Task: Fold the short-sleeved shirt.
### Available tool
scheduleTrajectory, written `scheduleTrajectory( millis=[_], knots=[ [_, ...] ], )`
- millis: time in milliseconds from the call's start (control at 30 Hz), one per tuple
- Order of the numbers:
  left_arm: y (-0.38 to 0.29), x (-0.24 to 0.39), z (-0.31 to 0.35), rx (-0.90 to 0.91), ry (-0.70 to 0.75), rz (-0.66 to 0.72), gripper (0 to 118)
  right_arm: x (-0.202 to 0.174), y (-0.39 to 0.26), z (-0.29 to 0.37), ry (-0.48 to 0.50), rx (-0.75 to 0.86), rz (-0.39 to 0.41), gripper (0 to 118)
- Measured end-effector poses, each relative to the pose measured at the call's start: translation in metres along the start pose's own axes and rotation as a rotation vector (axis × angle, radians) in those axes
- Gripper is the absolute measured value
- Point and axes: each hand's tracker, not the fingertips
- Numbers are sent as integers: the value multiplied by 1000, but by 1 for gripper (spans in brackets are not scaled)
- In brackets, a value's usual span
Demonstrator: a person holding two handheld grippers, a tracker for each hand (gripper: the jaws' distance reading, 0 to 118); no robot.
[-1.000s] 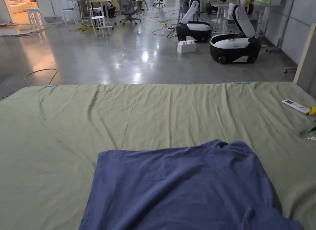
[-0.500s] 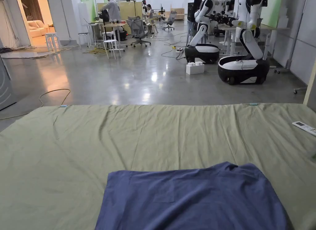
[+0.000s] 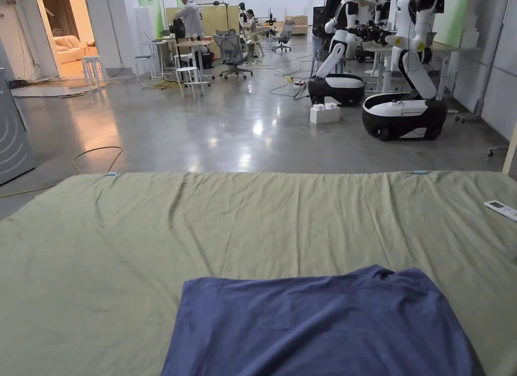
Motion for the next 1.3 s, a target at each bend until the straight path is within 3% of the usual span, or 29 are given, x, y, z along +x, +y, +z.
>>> scheduleTrajectory(
  millis=[133, 400, 500, 567, 633, 667, 867, 1067, 1100, 1167, 1200, 1300],
  knots=[
    [6, 7, -2, 15, -43, 24, 1, 5, 5, 1, 14, 21, -44, 0],
    [-4, 9, -13, 14, -52, 18, 1, 1, -4, 0, 5, -11, -34, 0],
    [-13, -21, -21, -13, -52, 221, 5, 3, -6, -1, 10, -30, -40, 0],
    [-28, -48, -32, -85, -52, 283, 40, 3, -6, -1, 13, -44, -40, 0],
    [-49, -68, -45, -169, -19, 288, 85, 3, -9, -3, 14, -62, -38, 0],
    [-62, -77, -52, -189, 18, 281, 95, 3, -12, -4, 10, -69, -36, 0],
    [-138, -120, -101, -425, 17, 286, 93, 3, -25, -11, 11, -144, -55, 0],
    [-182, -138, -142, -486, -9, 349, 88, 5, -29, -8, -9, -167, -94, 0],
    [-174, -129, -141, -490, -3, 338, 80, 5, -30, -7, -19, -168, -91, 0],
    [-173, -123, -142, -484, -7, 306, 43, 7, -31, -4, -42, -174, -70, 0],
    [-176, -119, -145, -492, -14, 293, 34, 9, -32, -3, -47, -181, -66, 0],
    [-174, -100, -143, -507, -22, 192, 33, 17, -39, -3, -56, -204, -82, 0]
  ],
)
